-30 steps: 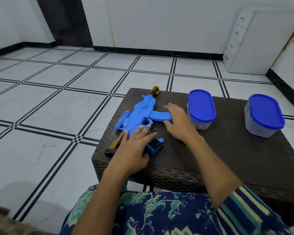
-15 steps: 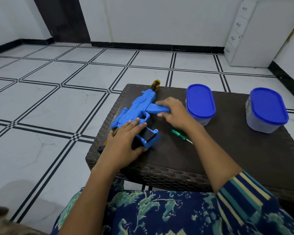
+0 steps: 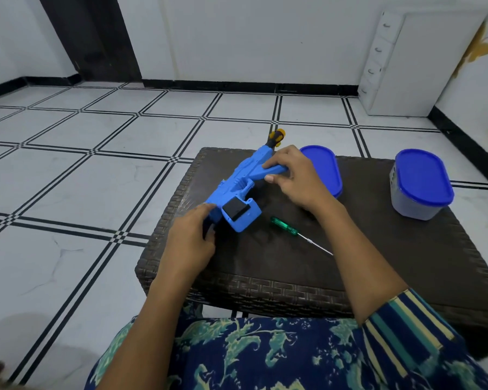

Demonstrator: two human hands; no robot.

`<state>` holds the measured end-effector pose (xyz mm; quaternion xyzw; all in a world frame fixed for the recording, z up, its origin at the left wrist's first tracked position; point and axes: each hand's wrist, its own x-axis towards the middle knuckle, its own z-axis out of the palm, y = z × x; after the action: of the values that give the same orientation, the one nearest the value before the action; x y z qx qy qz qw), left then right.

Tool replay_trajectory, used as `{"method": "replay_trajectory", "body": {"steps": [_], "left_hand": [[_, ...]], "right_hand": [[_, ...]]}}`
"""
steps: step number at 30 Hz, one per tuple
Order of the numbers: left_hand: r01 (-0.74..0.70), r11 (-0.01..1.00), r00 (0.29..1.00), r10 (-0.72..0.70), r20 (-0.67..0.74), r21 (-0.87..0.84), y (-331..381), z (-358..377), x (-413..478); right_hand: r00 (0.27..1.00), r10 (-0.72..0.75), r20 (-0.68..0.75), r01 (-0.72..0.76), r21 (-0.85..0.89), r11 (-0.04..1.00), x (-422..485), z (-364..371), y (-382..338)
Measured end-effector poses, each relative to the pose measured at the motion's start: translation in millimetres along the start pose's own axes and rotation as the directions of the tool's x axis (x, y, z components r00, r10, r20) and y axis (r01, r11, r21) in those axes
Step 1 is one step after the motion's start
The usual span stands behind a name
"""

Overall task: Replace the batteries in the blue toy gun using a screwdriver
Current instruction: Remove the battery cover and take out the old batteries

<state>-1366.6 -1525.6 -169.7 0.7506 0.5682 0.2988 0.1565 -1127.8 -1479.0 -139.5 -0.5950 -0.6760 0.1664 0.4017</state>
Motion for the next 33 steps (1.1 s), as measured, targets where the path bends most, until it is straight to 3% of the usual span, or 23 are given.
{"method": "replay_trajectory", "body": {"steps": [7, 18, 33], "left_hand": [[0.030, 0.993, 0.998, -0.024, -0.051, 0.118, 8.7, -1.8, -2.9], [-0.012, 1.000, 0.985, 0.013, -0.172, 0.008, 27.3, -15.5, -6.9], [0.065, 0.990, 0.987, -0.082, -0.136, -0.122, 49.5, -28.6, -8.0]], "right_hand": [[0.995, -0.022, -0.098, 0.032, 0.102, 0.994, 2.9, -4.6, -3.3], [0.971, -0.031, -0.237, 0.056, 0.100, 0.993, 10.0, -5.7, -1.9], [0.980, 0.067, -0.188, -0.029, 0.197, 0.980, 3.5, -4.5, -1.4]]}}
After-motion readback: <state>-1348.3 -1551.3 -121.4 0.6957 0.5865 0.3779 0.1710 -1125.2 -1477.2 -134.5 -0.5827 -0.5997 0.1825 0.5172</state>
